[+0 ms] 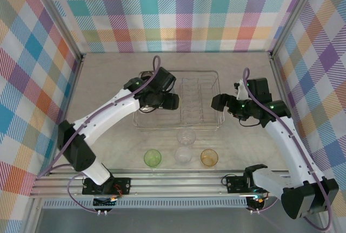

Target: Load the cups into the dish rack

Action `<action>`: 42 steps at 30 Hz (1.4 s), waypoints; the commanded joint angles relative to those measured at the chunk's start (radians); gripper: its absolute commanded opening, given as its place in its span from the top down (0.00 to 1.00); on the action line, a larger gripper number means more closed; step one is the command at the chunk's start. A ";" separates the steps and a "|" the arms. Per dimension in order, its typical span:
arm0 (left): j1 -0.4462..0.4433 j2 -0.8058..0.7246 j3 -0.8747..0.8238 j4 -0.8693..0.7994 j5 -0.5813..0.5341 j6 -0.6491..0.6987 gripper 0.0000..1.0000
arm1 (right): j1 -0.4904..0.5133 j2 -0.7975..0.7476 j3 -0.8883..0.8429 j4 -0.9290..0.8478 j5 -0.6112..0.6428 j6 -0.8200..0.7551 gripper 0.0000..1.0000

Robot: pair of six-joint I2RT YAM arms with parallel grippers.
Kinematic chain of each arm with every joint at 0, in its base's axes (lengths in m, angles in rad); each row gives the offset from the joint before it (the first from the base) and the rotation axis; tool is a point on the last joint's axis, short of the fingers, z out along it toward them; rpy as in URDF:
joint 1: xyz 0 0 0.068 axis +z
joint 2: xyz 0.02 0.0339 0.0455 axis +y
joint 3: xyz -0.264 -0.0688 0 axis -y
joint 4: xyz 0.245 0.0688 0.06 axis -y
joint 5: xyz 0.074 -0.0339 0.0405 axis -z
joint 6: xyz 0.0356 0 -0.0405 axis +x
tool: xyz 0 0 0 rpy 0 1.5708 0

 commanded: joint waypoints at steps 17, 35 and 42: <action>-0.005 0.347 0.300 -0.228 -0.167 0.152 0.81 | -0.001 0.014 -0.019 -0.023 0.014 -0.058 0.01; 0.089 0.445 0.336 -0.218 -0.130 0.184 0.70 | -0.001 0.030 -0.026 -0.029 -0.009 -0.070 0.01; 0.100 0.472 0.353 -0.211 -0.122 0.210 0.37 | -0.001 0.053 -0.021 -0.046 -0.075 -0.097 0.02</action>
